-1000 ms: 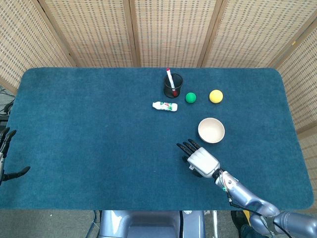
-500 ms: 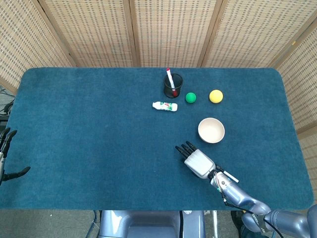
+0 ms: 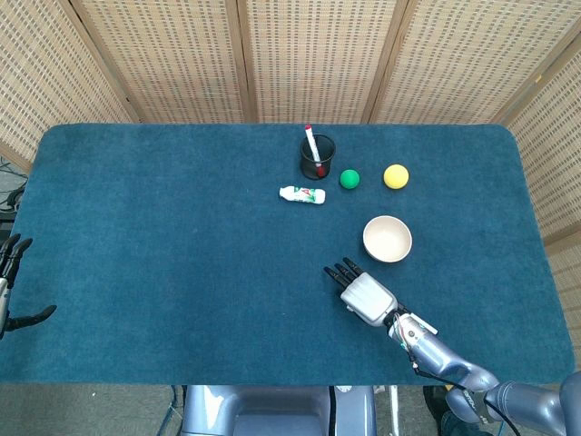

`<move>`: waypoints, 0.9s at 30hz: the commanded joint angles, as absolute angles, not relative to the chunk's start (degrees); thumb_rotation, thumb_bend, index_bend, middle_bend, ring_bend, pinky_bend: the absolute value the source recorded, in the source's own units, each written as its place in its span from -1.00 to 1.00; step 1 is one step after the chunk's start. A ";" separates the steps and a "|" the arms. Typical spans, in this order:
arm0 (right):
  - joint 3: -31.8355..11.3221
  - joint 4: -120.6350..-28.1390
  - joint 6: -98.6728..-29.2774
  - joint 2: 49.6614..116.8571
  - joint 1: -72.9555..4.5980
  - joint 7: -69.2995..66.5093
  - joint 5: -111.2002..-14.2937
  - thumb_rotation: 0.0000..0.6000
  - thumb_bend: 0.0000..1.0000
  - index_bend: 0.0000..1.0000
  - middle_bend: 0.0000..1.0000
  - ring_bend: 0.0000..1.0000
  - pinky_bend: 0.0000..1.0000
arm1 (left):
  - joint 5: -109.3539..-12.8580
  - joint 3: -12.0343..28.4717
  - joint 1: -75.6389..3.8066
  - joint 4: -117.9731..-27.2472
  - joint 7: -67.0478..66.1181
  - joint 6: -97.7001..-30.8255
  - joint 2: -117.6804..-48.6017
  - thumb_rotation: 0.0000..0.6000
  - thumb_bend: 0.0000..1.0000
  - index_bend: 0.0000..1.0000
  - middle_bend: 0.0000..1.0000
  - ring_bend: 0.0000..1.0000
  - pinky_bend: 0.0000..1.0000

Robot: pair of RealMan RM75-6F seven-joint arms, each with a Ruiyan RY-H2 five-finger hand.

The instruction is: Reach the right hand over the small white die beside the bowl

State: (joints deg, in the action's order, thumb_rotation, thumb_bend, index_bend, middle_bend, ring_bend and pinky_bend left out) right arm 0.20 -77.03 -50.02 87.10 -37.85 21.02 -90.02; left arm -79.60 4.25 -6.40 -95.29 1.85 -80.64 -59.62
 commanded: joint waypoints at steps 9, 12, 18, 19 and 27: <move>0.56 -77.57 -50.69 86.95 -38.08 18.98 -89.63 1.00 -0.12 0.04 -0.90 -1.00 -1.00 | -79.72 4.14 -6.35 -95.44 1.90 -80.68 -59.50 1.00 -1.00 -1.00 -1.00 -1.00 -1.00; 0.13 -78.27 -51.17 86.58 -38.15 18.08 -89.30 1.00 -0.12 0.04 -0.90 -1.00 -1.00 | -79.55 4.17 -6.40 -95.45 1.98 -80.51 -59.47 1.00 -1.00 -1.00 -1.00 -1.00 -1.00; -3.76 -83.87 -51.90 82.94 -39.95 18.05 -87.55 1.00 -0.12 0.04 -0.89 -1.00 -1.00 | -79.38 4.25 -6.38 -95.52 2.28 -80.49 -59.31 1.00 -1.00 -1.00 -1.00 -1.00 -1.00; -5.20 -85.68 -51.75 81.79 -40.64 18.70 -86.61 1.00 -0.12 0.04 -0.89 -1.00 -1.00 | -79.32 4.26 -6.39 -95.50 2.42 -80.42 -59.27 1.00 -1.00 -1.00 -1.00 -1.00 -1.00; -15.42 -94.47 -48.44 76.23 -45.75 25.88 -73.28 1.00 -0.12 0.04 -0.89 -1.00 -0.99 | -79.29 4.31 -6.40 -95.30 3.79 -80.15 -58.80 1.00 -1.00 -1.00 -1.00 -1.00 -1.00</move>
State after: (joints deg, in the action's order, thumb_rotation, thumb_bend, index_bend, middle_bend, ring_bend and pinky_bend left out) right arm -12.08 -91.28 -50.10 78.56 -43.39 22.70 -78.72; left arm -79.30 4.30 -6.41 -95.35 3.63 -80.20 -58.88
